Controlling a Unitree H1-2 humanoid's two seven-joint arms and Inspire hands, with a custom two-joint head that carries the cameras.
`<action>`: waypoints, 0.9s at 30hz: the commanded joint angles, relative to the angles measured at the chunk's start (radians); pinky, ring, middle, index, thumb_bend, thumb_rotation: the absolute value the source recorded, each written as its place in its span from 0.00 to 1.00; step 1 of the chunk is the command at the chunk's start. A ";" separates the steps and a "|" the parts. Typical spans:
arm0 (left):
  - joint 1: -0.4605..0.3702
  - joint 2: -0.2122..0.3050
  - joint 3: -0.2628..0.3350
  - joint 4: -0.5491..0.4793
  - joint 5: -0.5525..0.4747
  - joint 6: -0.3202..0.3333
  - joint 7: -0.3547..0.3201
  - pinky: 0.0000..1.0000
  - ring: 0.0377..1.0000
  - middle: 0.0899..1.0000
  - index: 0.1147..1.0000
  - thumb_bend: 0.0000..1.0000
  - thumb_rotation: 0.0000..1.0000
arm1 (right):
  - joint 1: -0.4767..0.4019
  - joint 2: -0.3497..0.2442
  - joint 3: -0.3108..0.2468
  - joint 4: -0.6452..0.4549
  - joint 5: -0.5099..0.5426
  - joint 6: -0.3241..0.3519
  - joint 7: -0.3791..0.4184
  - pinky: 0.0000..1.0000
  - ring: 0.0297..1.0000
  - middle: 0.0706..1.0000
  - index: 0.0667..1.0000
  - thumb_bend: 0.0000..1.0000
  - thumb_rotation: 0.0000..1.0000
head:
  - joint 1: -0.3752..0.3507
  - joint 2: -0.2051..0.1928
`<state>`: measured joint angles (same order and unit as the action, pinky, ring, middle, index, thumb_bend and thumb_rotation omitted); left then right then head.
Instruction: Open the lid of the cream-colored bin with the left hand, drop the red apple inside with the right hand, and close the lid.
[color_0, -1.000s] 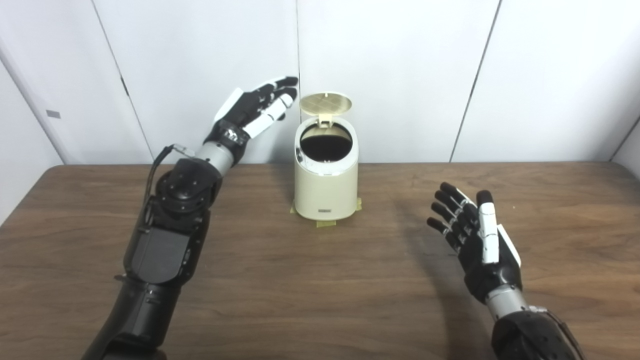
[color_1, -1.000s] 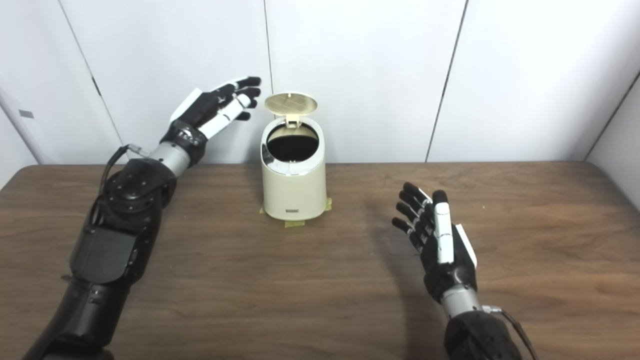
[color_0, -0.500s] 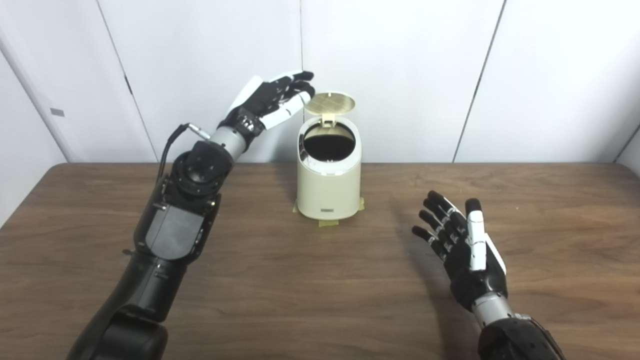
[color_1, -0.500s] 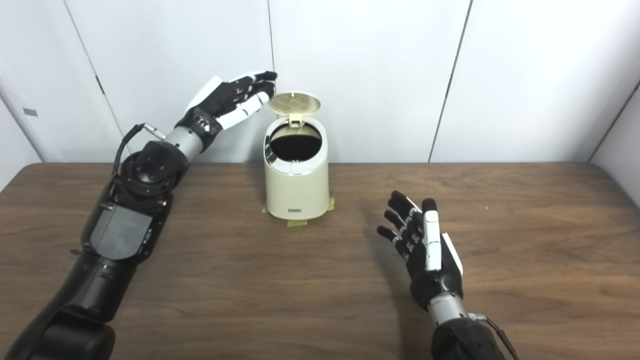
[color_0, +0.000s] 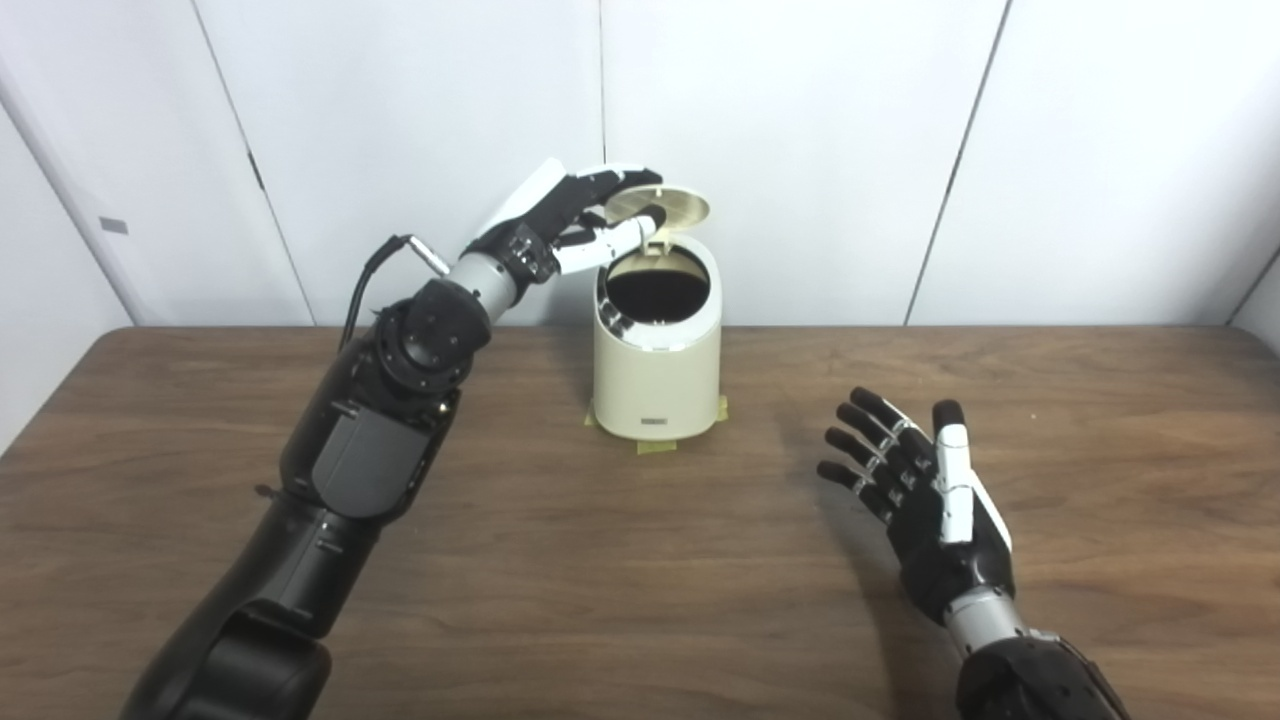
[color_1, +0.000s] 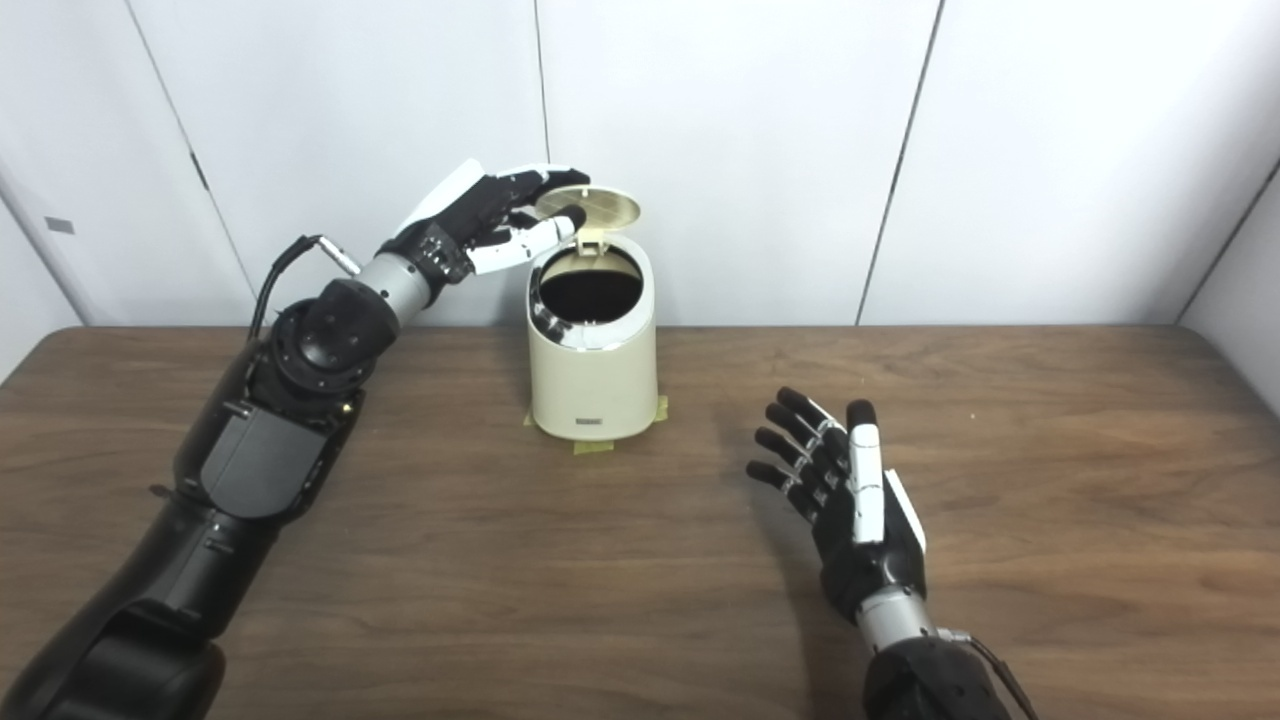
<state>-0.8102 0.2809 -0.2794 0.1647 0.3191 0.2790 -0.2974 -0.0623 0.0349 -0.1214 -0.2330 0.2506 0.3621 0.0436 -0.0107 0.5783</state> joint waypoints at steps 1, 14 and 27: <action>-0.058 0.016 0.003 -0.038 0.014 -0.034 -0.004 0.79 0.85 0.85 0.83 0.39 0.59 | -0.035 -0.002 -0.002 -0.020 0.010 -0.032 -0.002 0.68 0.78 0.80 0.77 0.49 1.00 | 0.000 0.001; -0.053 0.109 -0.106 -0.134 0.243 -0.044 -0.091 0.78 0.85 0.83 0.78 0.47 0.71 | -0.040 0.000 -0.010 -0.017 0.024 -0.022 -0.019 0.66 0.74 0.75 0.75 0.48 0.98 | -0.005 0.012; -0.036 0.155 -0.151 -0.172 0.403 -0.078 -0.177 0.77 0.86 0.83 0.78 0.52 0.67 | -0.039 -0.003 -0.006 -0.044 0.034 0.008 -0.025 0.64 0.70 0.72 0.75 0.46 0.96 | -0.008 0.017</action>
<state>-0.8080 0.4209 -0.4395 0.0111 0.7026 0.2179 -0.4813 -0.0659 0.0345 -0.1258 -0.2382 0.2724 0.3823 0.0204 -0.0169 0.5937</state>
